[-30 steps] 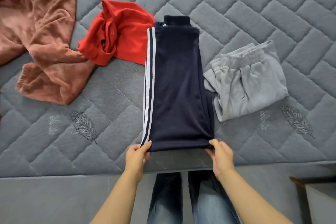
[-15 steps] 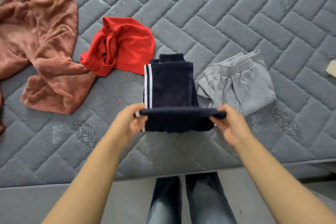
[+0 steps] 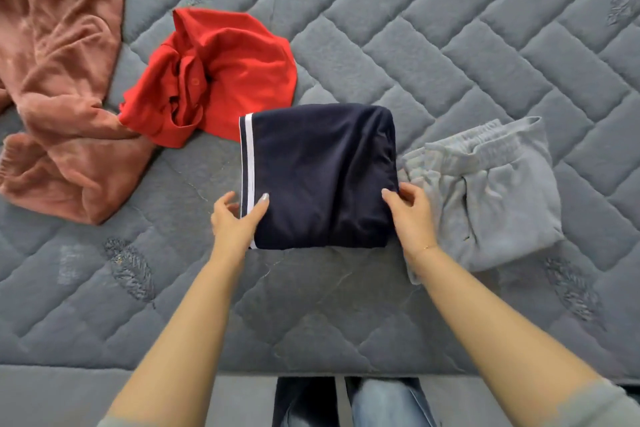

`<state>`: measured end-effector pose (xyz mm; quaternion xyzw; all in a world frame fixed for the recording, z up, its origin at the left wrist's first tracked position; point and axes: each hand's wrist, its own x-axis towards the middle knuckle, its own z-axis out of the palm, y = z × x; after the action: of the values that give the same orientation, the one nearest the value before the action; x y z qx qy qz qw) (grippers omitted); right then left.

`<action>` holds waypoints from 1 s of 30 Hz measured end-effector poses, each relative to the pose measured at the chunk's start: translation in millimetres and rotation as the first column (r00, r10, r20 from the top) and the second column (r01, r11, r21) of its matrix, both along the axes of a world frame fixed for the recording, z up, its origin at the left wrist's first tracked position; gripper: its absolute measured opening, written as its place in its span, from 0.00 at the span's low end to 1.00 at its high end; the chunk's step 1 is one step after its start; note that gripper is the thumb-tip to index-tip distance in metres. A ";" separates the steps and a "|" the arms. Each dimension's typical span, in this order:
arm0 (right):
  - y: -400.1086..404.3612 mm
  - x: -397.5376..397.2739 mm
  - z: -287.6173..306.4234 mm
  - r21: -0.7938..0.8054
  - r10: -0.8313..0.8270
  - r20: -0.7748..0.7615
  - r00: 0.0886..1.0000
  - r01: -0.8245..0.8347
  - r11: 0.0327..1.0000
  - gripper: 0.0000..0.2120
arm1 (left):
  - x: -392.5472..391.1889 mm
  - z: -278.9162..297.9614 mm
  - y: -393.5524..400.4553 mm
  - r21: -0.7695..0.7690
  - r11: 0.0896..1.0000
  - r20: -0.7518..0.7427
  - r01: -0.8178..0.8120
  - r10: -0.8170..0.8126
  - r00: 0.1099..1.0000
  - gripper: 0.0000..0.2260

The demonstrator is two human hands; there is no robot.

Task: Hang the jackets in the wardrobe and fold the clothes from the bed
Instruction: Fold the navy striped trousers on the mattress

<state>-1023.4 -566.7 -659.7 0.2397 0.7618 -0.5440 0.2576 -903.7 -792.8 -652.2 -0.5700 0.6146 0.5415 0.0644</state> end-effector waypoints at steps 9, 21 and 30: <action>7.4 76.5 -1.4 0.063 -0.145 -0.036 0.989 0.147 0.987 0.22 | 42.0 -13.0 44.6 0.171 0.912 -0.153 -0.372 0.398 0.905 0.14; 29.9 77.8 -0.8 0.111 -0.096 -0.191 0.977 0.118 0.987 0.14 | 54.7 -8.1 28.2 0.404 0.861 -0.330 -0.308 0.451 0.829 0.10; 79.0 69.5 -1.6 0.111 0.322 0.030 0.946 -0.323 0.940 0.09 | 59.4 -21.1 -11.0 0.287 0.953 -0.185 -0.100 0.157 0.970 0.17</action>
<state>-953.8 -487.7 -661.2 0.1291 0.8193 -0.4484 0.3332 -844.3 -803.7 -673.3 -0.5354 0.4980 0.6808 0.0437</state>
